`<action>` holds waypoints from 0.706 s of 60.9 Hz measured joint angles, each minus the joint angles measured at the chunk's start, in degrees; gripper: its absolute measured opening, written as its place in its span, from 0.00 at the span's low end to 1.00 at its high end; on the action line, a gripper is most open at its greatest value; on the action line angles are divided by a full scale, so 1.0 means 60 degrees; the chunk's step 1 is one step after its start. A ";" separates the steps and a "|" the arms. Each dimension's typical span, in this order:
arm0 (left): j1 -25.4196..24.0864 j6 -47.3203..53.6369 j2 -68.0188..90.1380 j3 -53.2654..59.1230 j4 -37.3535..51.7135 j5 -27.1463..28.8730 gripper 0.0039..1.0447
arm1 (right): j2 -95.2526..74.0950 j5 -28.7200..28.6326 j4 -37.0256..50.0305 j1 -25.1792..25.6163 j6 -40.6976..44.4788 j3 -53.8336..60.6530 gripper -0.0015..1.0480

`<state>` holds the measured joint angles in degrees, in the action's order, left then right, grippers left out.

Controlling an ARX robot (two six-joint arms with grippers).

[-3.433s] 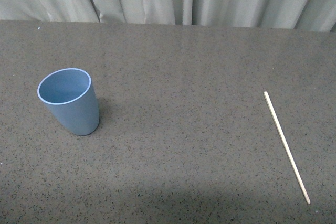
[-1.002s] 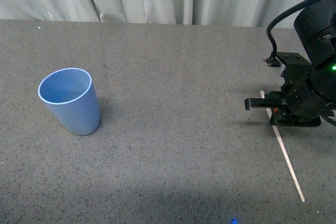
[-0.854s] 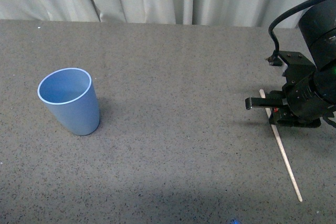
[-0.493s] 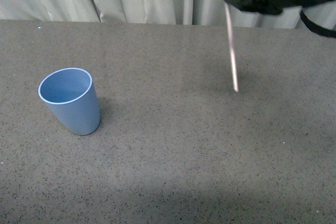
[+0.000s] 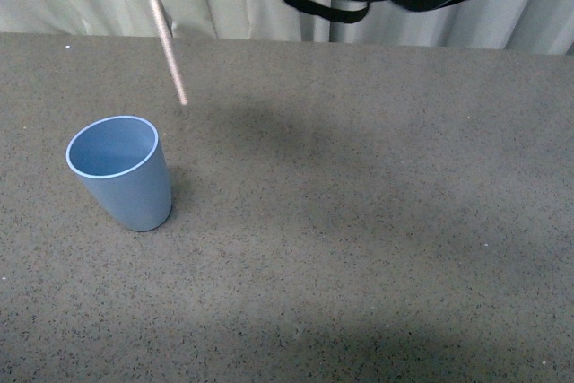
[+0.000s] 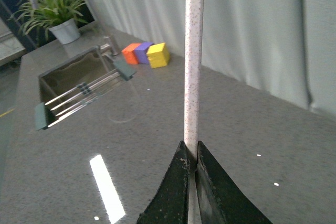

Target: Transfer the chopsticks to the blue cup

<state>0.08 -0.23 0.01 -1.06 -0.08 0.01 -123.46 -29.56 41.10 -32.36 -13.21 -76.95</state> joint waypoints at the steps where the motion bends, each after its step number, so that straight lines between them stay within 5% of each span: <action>1: 0.0000 0.0000 0.0000 0.0000 0.0000 0.0000 0.94 | -0.0084 -0.0051 0.0051 -0.0091 -0.0055 -0.0069 0.01; 43: 0.0000 0.0000 0.0000 0.0000 0.0000 0.0000 0.94 | -0.1341 -0.0517 0.0324 -0.0874 -0.0517 -0.0608 0.01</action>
<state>0.08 -0.23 0.01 -1.06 -0.08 0.01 -131.50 -32.67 43.05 -37.60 -16.32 -80.60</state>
